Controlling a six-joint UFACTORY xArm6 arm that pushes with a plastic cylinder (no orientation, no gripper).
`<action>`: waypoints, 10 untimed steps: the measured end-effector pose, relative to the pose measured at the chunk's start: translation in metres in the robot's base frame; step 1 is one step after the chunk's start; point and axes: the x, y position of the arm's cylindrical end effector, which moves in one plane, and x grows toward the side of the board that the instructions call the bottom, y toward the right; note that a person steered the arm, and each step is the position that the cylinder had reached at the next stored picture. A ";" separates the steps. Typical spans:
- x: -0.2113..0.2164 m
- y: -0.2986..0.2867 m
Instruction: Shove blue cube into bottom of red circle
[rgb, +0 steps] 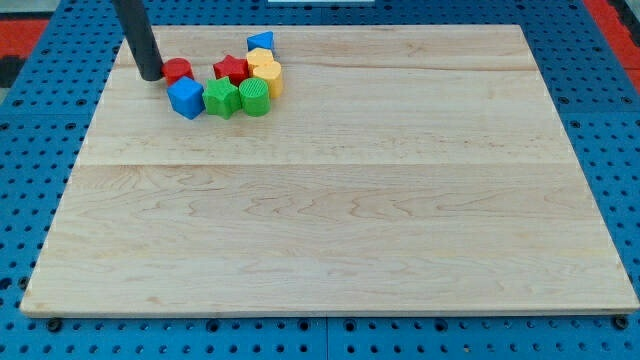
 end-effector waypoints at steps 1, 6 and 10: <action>0.000 0.017; 0.088 -0.012; 0.091 0.050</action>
